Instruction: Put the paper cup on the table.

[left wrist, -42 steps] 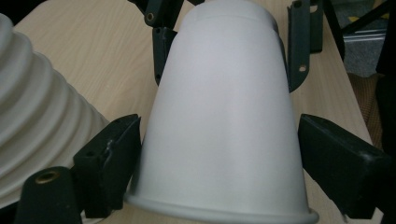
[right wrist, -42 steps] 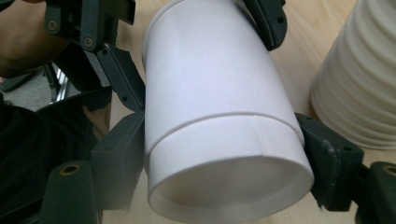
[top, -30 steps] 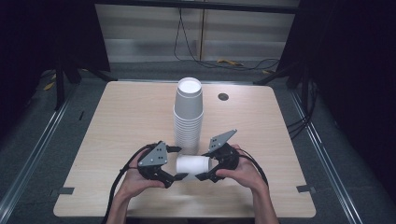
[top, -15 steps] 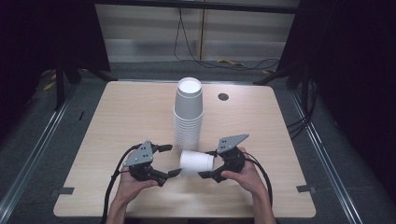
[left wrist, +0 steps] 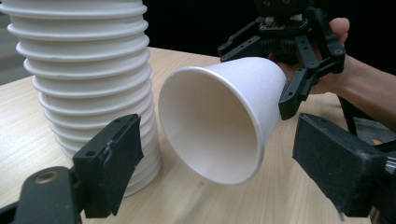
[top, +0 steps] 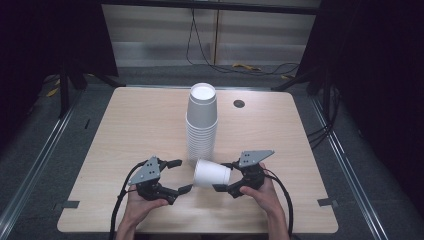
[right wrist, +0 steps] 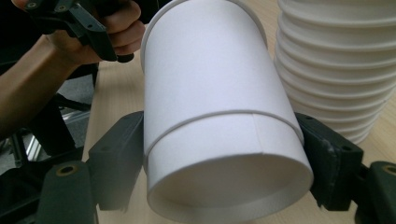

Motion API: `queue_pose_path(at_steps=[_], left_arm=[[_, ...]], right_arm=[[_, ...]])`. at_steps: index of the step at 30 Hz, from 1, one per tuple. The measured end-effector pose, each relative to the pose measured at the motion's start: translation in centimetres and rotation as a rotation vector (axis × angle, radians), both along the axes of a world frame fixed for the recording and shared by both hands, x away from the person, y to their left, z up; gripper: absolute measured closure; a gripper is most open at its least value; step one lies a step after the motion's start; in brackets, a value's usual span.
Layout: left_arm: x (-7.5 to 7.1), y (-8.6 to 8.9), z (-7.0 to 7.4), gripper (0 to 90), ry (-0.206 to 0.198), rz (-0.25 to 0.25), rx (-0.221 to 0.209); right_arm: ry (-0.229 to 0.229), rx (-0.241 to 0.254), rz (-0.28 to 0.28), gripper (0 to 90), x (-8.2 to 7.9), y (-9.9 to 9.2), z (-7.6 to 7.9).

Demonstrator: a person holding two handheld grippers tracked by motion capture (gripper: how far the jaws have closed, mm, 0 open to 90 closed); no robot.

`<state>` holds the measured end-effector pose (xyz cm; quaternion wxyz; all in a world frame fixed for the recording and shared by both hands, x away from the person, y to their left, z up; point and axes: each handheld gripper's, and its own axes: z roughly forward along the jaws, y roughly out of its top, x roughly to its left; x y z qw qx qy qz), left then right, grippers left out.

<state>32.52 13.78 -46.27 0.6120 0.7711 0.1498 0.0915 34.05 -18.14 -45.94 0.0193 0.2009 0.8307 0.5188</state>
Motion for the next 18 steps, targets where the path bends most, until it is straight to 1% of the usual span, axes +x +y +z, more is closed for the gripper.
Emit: queue_pose_path(at_steps=[1, 3, 4, 5, 6, 8, 10, 11, 14, 15, 18], left_arm=[[0.0, 0.1, 0.0, 15.6, -0.002, -0.006, -0.004], [-0.2, 0.0, -0.2, 15.6, -0.002, 0.004, -0.018], [-0.2, 0.0, -0.2, 15.6, -0.004, 0.003, -0.019], [-0.3, -0.1, -0.3, 15.6, -0.005, 0.007, -0.015], [-0.3, -0.1, -0.3, 15.7, -0.007, 0.007, -0.002], [-0.4, -0.3, -0.4, 15.7, -0.006, 0.007, -0.004], [-0.4, -0.2, -0.4, 15.6, -0.003, 0.003, -0.018], [-0.5, -0.3, -0.4, 15.6, -0.008, 0.002, -0.025], [-0.4, -0.2, -0.3, 15.5, -0.011, -0.011, -0.034], [-0.4, -0.2, -0.2, 15.5, -0.015, -0.015, -0.037], [-0.4, -0.2, -0.2, 15.5, -0.007, -0.032, -0.07]], right_arm=[[-0.005, 0.007, -0.003, 23.2, 0.0, 0.0, 0.0], [-0.001, 0.018, 0.001, 23.2, -0.1, -0.1, -0.2], [-0.005, 0.024, 0.0, 23.2, -0.2, 0.0, -0.3], [-0.004, 0.029, 0.006, 23.2, -0.2, 0.0, -0.3], [-0.014, 0.041, 0.004, 23.2, -0.3, 0.0, -0.4], [-0.023, 0.051, 0.006, 23.2, -0.5, 0.3, -0.5], [-0.024, 0.068, -0.001, 23.2, -0.6, 0.4, -0.8], [-0.029, 0.074, 0.001, 23.2, -0.6, 0.4, -0.9], [-0.036, 0.13, 0.013, 23.2, -0.6, 0.5, -1.1], [-0.038, 0.137, 0.013, 23.2, -0.6, 0.5, -1.1], [-0.036, 0.17, 0.021, 23.2, -0.6, 0.6, -1.2]])
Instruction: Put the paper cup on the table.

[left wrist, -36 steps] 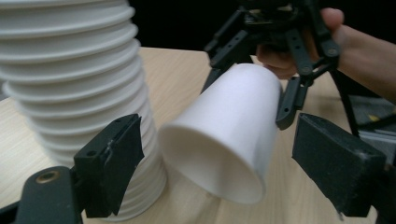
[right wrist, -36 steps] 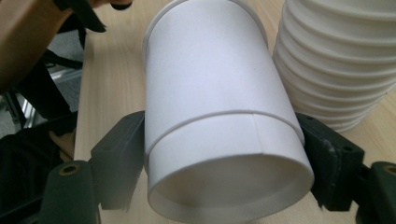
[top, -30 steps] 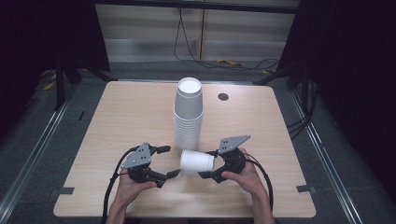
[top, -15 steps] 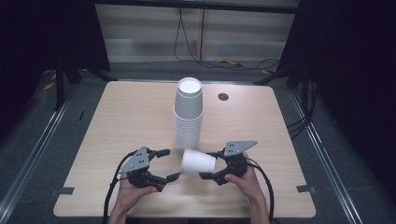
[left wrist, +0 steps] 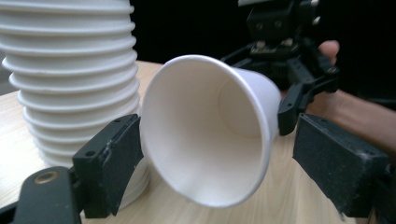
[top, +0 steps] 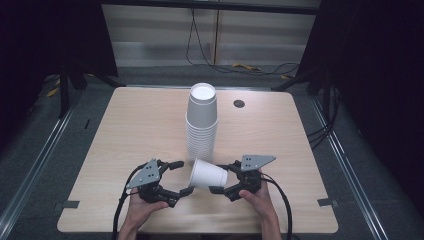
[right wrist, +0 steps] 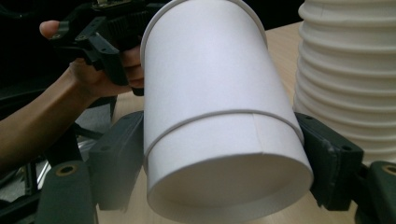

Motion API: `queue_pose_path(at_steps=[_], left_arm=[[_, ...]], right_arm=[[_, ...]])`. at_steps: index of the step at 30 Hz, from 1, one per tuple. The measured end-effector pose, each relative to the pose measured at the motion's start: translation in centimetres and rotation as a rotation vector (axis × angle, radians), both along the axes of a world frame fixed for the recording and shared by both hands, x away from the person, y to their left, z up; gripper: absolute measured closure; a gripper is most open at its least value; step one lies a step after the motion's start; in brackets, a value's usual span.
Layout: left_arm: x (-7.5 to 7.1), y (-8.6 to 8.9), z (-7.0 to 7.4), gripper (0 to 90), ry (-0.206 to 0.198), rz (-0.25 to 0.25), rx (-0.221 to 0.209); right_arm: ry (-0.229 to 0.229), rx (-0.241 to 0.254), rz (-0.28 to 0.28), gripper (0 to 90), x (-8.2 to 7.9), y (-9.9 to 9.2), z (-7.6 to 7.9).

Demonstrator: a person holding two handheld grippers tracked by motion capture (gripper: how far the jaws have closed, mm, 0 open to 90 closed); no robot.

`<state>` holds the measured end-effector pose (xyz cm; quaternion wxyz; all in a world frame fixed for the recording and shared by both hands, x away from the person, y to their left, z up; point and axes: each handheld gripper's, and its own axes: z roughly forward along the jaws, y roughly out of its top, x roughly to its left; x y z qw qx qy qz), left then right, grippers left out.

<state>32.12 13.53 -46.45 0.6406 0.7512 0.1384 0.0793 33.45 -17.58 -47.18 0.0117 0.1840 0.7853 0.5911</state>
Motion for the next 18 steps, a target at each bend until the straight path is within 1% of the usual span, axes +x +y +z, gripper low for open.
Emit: queue_pose_path(at_steps=[2, 3, 4, 7, 8, 10, 11, 12, 13, 14, 18], left_arm=[[0.1, -0.1, -0.1, 15.5, -0.001, -0.002, 0.001], [0.2, -0.2, -0.1, 15.5, 0.001, 0.008, -0.009], [0.2, -0.2, -0.2, 15.5, 0.007, -0.001, -0.008], [0.5, -0.4, -0.3, 15.4, 0.014, 0.005, -0.01], [0.6, -0.5, -0.3, 15.4, 0.01, 0.009, -0.004], [0.9, -0.7, -0.4, 13.9, 0.017, -0.008, 0.002], [1.1, -0.9, -0.4, 12.2, 0.016, -0.009, 0.007], [1.3, -1.1, -0.4, 10.4, 0.017, -0.011, 0.022], [1.6, -1.3, -0.4, 7.4, 0.026, -0.02, 0.034], [1.7, -1.4, -0.3, 4.4, 0.028, -0.023, 0.038], [2.2, -2.0, -0.4, 1.8, 0.027, -0.061, 0.027]], right_arm=[[0.006, 0.024, 0.004, 23.2, 0.0, 0.0, -0.2], [0.01, 0.043, 0.011, 23.2, 0.1, 0.0, -0.3], [0.008, 0.05, 0.012, 23.2, 0.1, 0.0, -0.3], [0.011, 0.076, 0.02, 23.3, 0.0, -0.1, -0.5], [0.011, 0.076, 0.022, 23.3, 0.0, -0.1, -0.6], [0.013, 0.079, 0.028, 23.4, 0.0, -0.1, -0.6], [0.013, 0.079, 0.028, 23.4, 0.0, -0.1, -0.6], [0.006, 0.08, 0.024, 23.5, 0.0, -0.1, -0.6], [0.004, 0.089, 0.018, 23.5, 0.0, -0.1, -0.5], [0.007, 0.093, 0.024, 23.6, 0.0, -0.2, -0.5], [0.009, 0.096, 0.032, 23.6, 0.0, -0.2, -0.5]])
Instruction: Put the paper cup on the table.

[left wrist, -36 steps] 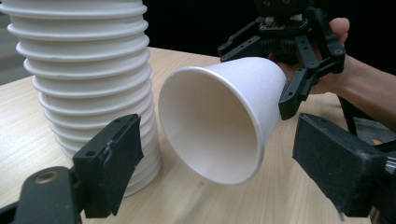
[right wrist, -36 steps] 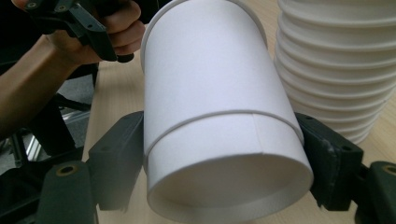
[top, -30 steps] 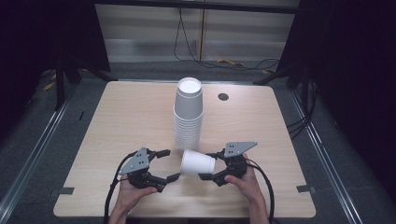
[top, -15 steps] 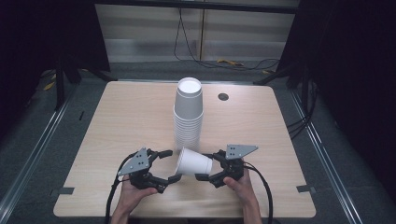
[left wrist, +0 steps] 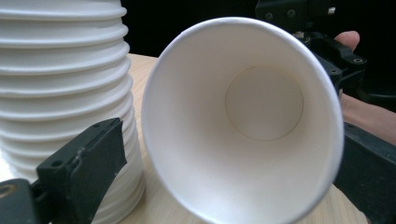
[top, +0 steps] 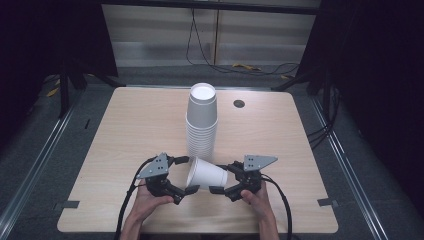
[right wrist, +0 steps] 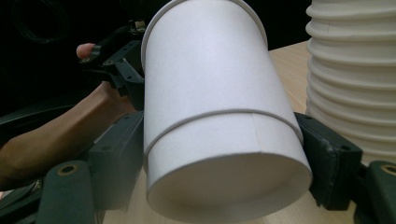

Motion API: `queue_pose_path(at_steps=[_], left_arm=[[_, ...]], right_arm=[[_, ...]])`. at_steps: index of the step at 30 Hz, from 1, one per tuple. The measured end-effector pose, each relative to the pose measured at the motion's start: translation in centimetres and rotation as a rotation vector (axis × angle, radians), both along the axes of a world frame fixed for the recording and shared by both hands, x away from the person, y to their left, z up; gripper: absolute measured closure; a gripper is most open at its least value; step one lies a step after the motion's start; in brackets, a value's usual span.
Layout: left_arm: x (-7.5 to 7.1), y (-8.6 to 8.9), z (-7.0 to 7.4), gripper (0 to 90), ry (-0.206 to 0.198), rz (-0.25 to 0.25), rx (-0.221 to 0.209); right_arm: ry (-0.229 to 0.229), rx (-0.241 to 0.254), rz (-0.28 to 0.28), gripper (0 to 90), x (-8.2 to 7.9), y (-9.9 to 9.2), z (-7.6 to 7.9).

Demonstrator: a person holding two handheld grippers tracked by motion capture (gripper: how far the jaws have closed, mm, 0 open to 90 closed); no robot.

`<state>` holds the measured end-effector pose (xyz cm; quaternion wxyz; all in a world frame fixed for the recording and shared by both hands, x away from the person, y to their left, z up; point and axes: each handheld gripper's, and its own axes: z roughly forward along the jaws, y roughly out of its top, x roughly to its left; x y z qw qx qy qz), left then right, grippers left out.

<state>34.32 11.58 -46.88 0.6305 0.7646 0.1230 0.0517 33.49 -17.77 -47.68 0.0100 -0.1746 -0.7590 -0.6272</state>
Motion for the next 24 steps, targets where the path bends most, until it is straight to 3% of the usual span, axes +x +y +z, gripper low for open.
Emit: queue_pose_path(at_steps=[11, 21, 24], left_arm=[[0.4, -1.3, -0.2, 1.0, -0.011, -0.069, 0.021], [0.5, -1.5, -0.1, 2.7, 0.005, -0.08, -0.009], [0.5, -1.4, 0.0, 3.6, 0.006, -0.105, -0.012]], right_arm=[[-0.006, -0.005, 0.026, 23.6, 0.0, 0.3, 0.0], [-0.008, -0.027, 0.038, 23.4, -0.1, 0.3, 0.1], [-0.01, -0.028, 0.042, 23.4, -0.1, 0.4, 0.1]])
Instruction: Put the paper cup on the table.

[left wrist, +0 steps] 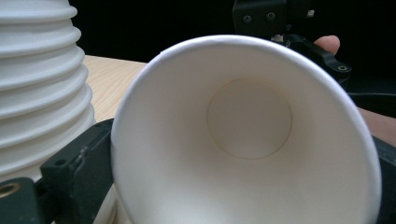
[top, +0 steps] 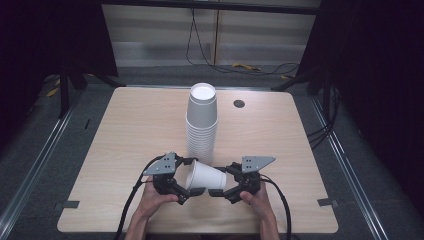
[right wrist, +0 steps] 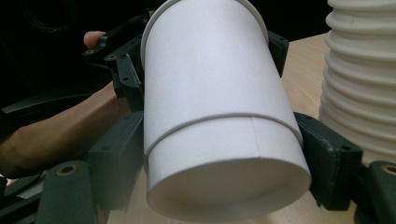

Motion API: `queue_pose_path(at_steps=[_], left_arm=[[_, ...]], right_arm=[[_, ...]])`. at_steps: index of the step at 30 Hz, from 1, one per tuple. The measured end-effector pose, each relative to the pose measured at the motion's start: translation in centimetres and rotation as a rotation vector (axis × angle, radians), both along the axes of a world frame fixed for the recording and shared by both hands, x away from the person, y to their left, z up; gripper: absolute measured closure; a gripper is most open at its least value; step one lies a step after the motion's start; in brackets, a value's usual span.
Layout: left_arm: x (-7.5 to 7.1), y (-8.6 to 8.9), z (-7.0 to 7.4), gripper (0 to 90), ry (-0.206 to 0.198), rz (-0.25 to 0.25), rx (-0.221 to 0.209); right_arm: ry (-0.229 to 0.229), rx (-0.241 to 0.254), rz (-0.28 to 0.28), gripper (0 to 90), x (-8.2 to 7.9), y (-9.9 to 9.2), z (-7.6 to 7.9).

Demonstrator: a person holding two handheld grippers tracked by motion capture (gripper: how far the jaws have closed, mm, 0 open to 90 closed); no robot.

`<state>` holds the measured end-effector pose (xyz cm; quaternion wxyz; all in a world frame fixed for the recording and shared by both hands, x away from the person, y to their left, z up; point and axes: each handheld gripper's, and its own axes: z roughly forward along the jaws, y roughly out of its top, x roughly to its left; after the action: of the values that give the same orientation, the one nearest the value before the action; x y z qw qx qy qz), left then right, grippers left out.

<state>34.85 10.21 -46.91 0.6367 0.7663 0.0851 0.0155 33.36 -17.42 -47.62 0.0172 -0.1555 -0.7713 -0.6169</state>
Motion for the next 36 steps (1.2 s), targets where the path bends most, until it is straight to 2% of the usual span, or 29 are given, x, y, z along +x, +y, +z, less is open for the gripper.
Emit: queue_pose_path(at_steps=[3, 6, 8, 9, 10, 11, 13, 16, 19, 21, 22, 23, 25, 28, 30, 34, 36], left_arm=[[0.1, 0.1, 0.0, 5.0, 0.017, -0.015, -0.01], [0.2, 0.2, -0.1, 6.1, 0.035, -0.005, 0.022], [0.1, 0.3, -0.1, 7.0, 0.033, -0.013, 0.036], [0.1, 0.3, -0.1, 7.4, 0.029, -0.022, 0.03], [0.0, 0.4, 0.0, 7.9, 0.021, -0.008, 0.036], [0.0, 0.4, 0.0, 8.6, 0.023, -0.023, 0.024], [-0.1, 0.5, 0.1, 10.0, 0.014, -0.006, 0.023], [-0.1, 0.5, 0.2, 10.9, 0.011, -0.023, 0.031], [-0.2, 0.5, 0.2, 11.3, 0.006, -0.008, 0.03], [-0.2, 0.5, 0.2, 11.5, 0.004, 0.004, 0.036], [-0.2, 0.6, 0.3, 11.5, -0.005, 0.028, 0.058], [-0.2, 0.6, 0.2, 11.5, 0.003, 0.016, 0.048], [-0.1, 0.8, 0.3, 11.5, 0.004, 0.015, 0.054], [-0.1, 0.8, 0.3, 11.4, 0.006, 0.045, 0.068], [0.1, 1.0, 0.3, 11.4, 0.005, 0.048, 0.07], [0.2, 1.3, 0.4, 11.4, 0.006, 0.076, 0.077], [0.1, 1.5, 0.5, 11.4, 0.011, 0.086, 0.078]], right_arm=[[-0.002, -0.007, 0.005, 23.6, 0.0, 0.0, 0.0], [-0.01, -0.027, 0.003, 23.6, -0.1, 0.1, -0.1], [-0.008, -0.042, 0.007, 23.3, 0.0, 0.1, -0.2], [-0.006, -0.043, 0.008, 23.1, 0.0, 0.2, -0.3], [-0.007, -0.041, 0.009, 22.7, 0.0, 0.2, -0.3], [-0.01, -0.039, 0.007, 21.8, 0.0, 0.2, -0.3], [-0.016, -0.038, -0.002, 20.4, 0.0, 0.2, -0.3], [-0.018, -0.038, -0.002, 19.8, 0.0, 0.2, -0.3], [-0.023, -0.043, -0.007, 19.1, 0.1, 0.2, -0.3], [-0.028, -0.046, -0.019, 18.1, 0.1, 0.3, -0.3], [-0.032, -0.049, -0.031, 17.4, 0.1, 0.3, -0.3], [-0.035, -0.054, -0.042, 17.3, 0.1, 0.3, -0.4], [-0.033, -0.048, -0.063, 13.6, 0.1, 0.1, -0.4], [-0.036, -0.035, -0.085, 13.6, 0.1, -0.2, -0.3], [-0.039, -0.029, -0.097, 13.3, 0.1, -0.3, -0.2], [-0.05, -0.035, -0.16, 13.3, 0.1, -0.6, -0.2], [-0.043, -0.022, -0.194, 13.3, 0.1, -0.9, -0.2]])
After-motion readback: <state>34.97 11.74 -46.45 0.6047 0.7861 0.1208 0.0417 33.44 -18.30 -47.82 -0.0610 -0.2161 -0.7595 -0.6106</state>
